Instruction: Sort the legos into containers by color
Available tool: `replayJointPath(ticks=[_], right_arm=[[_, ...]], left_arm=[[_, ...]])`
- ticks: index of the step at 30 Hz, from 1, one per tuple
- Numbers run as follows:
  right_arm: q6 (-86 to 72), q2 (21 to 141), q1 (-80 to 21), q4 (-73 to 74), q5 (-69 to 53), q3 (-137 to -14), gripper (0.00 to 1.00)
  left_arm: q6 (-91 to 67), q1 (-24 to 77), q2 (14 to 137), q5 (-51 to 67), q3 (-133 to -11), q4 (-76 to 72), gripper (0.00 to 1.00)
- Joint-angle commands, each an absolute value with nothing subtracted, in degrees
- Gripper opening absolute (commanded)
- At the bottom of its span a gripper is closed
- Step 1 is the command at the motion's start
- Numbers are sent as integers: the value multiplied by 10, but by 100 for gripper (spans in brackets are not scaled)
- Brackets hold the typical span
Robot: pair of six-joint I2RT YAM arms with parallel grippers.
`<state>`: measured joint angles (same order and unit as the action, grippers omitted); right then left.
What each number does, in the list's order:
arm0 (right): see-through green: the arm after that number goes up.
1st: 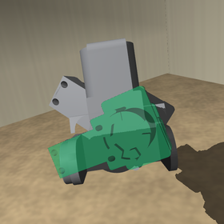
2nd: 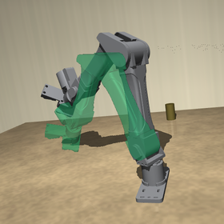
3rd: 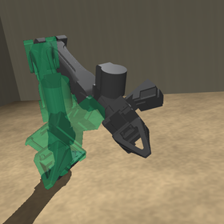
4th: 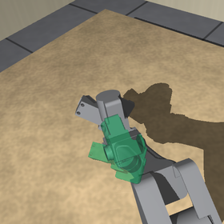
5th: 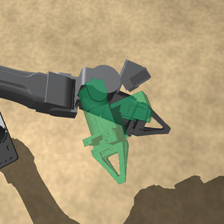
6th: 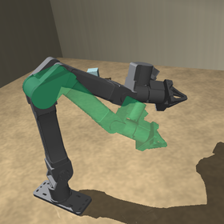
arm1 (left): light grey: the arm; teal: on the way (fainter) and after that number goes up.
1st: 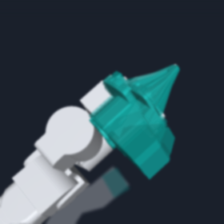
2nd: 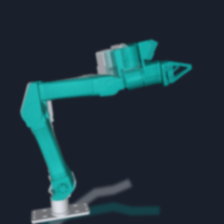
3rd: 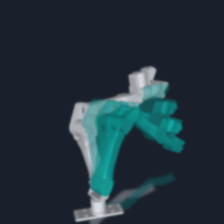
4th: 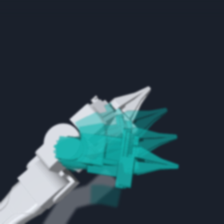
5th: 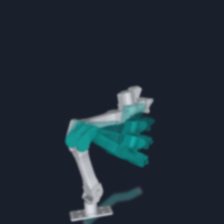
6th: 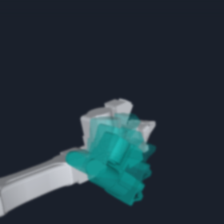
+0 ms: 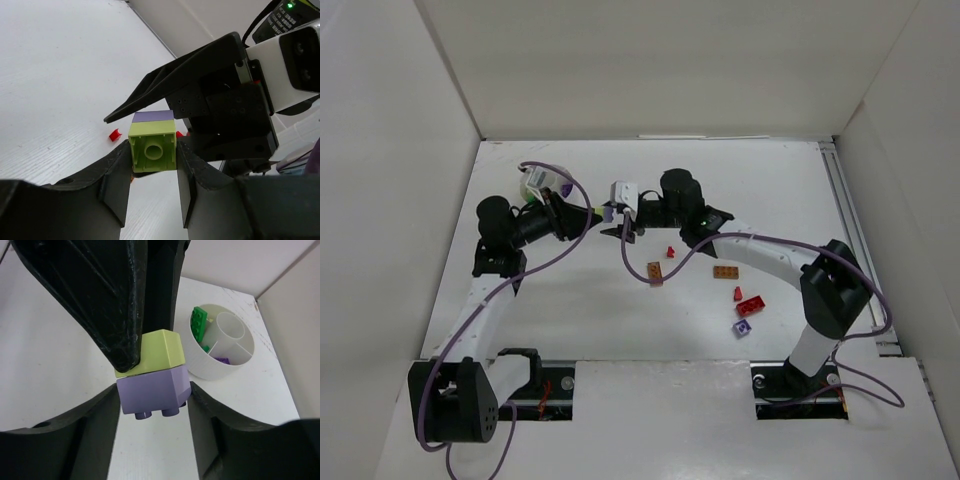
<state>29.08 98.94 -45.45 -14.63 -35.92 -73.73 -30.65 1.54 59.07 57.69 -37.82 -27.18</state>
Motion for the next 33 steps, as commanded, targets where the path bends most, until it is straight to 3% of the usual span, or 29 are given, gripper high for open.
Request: replayJointPath(ticks=[1,4,10,11,14,24,25,33], right_arm=[[297,953,-458,-171,-361,-729,63],[302,947,-458,-171,-354,-723,70],[308,941,-458,-171,-342,-723,70],[308,941,-458,-171,-348,-723,60],[308,941,-458,-171,-355,-723,51],[314,952,-458,-171,-399,-740,47],[314,952,-458,-171,-399,-740,38],[321,947,-458,-165,-360,-718,12]], left_arm=[[-297,16,604,595,-383,-310,0],[-297,16,611,600,-383,-310,0],[-287,16,611,593,-394,-279,0],[-287,16,611,593,-394,-279,0],[-287,16,597,593,-394,-279,0],[-287,16,614,592,-394,-279,0],[-287,16,614,592,-394,-279,0],[-259,2,614,500,-431,-195,0]])
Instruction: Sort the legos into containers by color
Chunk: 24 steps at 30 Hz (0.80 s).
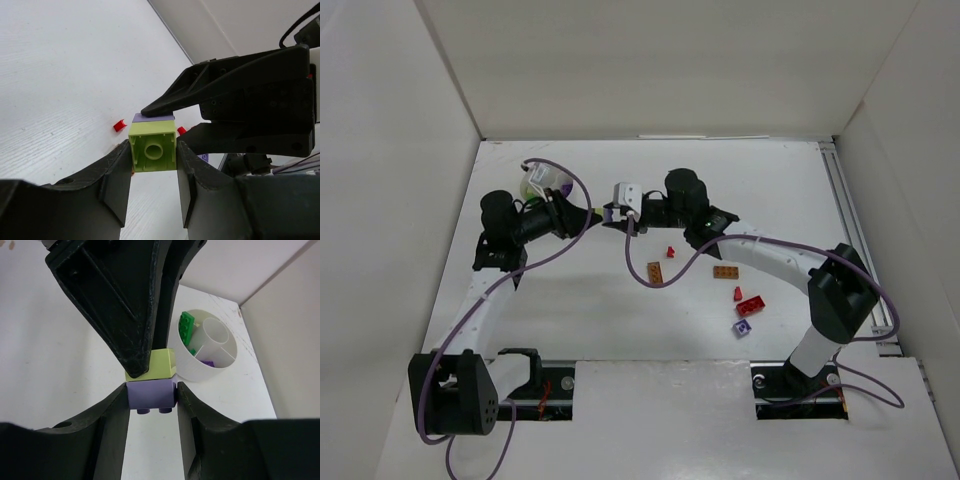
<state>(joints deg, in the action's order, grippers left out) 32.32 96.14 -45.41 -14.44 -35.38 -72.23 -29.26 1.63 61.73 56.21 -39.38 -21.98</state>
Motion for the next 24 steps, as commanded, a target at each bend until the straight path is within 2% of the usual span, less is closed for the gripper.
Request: replayJointPath(ticks=[1,10,12,15,18,24], right_arm=[[321,947,-452,-159,-342,-713,12],[280,941,-382,-149,-328,-664,8],[280,941,-374,-135,-328,-673,8],[280,954,-364,-128,-328,-697,8],[280,968,-359,-114,-333,-713,9],[270,991,-347,-109,-338,-730,10]], left_arm=[[-252,-9,614,492,-438,-189,0],[-252,-103,684,421,-500,-151,0],[-247,-108,700,368,-528,-121,0],[-247,-108,744,171,-588,-42,0],[-247,-108,796,58,-629,-3,0],[-247,-108,878,40,-691,-3,0]])
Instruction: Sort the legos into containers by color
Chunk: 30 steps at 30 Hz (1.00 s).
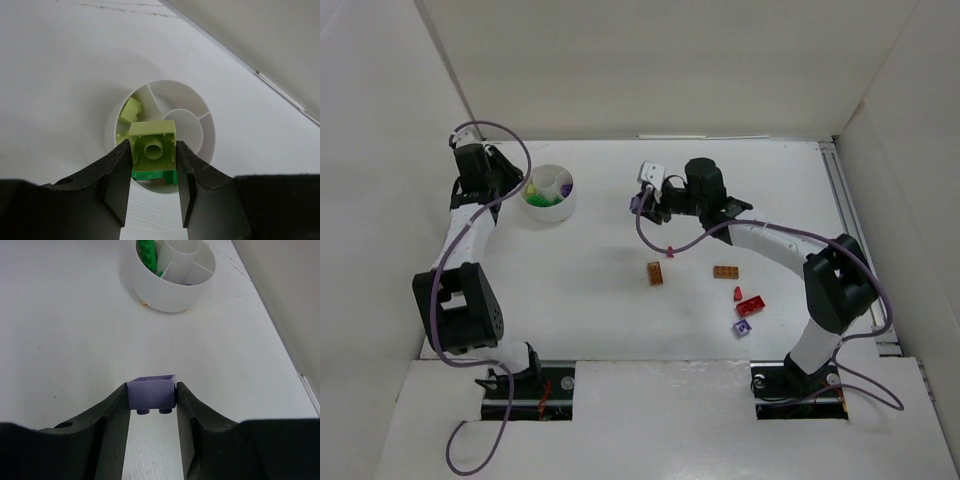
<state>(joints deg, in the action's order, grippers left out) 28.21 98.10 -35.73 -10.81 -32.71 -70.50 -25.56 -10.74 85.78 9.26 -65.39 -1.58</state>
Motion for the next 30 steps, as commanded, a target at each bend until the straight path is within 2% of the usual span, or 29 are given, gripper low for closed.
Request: replayJointPath(ticks=[1,5,9,14,18,22,27,30], right_arm=[[270,991,-347,-109,-338,-736,10],[263,1004,-336,-97,-338,-742,11],[263,1010,-330,-97,-338,-742,11],[258,1020,-324,-97,-344,-742,13],[258,1026,-319,-97,-349,-742,13],[252,1026,-319,-97,-349,-742,13],[252,1026,-314,-97,-349,-742,13],[252,1026,-314,-97,-349,-742,13]], left_arm=[[-247,-108,890,34,-700,-3,0],[-240,-108,942,-11,-739,27,0],[-220,-108,962,55,-739,-4,0],[-214,-108,979,61,-745,-4,0],[-209,-108,993,74,-757,16,8],[-209,-108,1011,81,-769,21,8],[-204,-108,1011,87,-774,27,21],[-204,-108,1011,94,-774,27,21]])
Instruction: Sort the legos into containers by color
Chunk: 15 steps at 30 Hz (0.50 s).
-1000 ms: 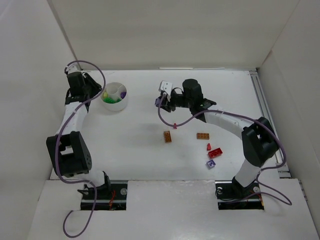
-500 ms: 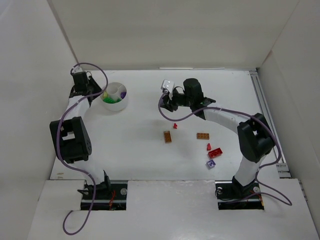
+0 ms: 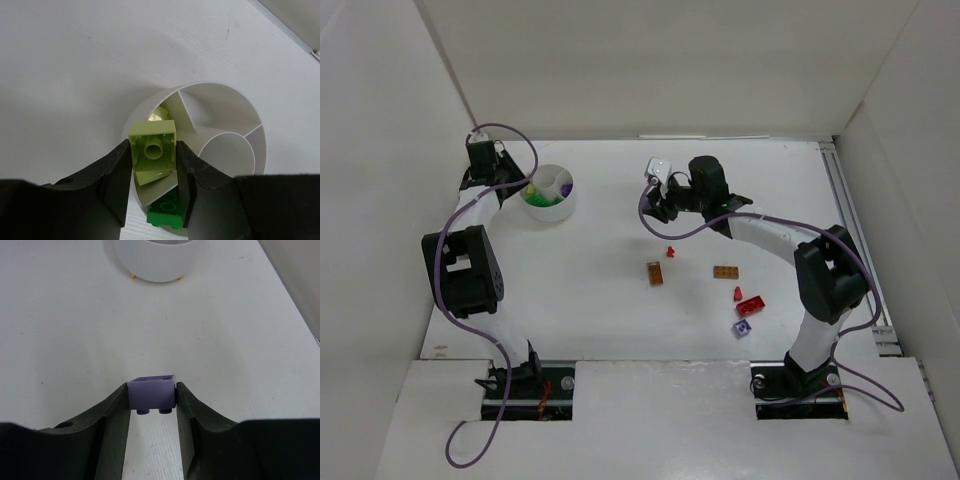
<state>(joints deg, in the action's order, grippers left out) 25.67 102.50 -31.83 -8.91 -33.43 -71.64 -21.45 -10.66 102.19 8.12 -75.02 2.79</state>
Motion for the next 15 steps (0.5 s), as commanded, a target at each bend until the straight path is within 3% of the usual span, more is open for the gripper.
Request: replayJointPath(ticks=[1,5,15], right_arm=[[252,1026,-314,-97,-349,-742,13],[252,1026,-314,-97,-354,-742,14],[252,1031,-314,-97,-354,-742,15]], left_arm=[[-204,-108,1011,94,-774,27,21],[-199,-108,1005,99,-774,27,27],[-199,-108,989,94,-774,27,53]])
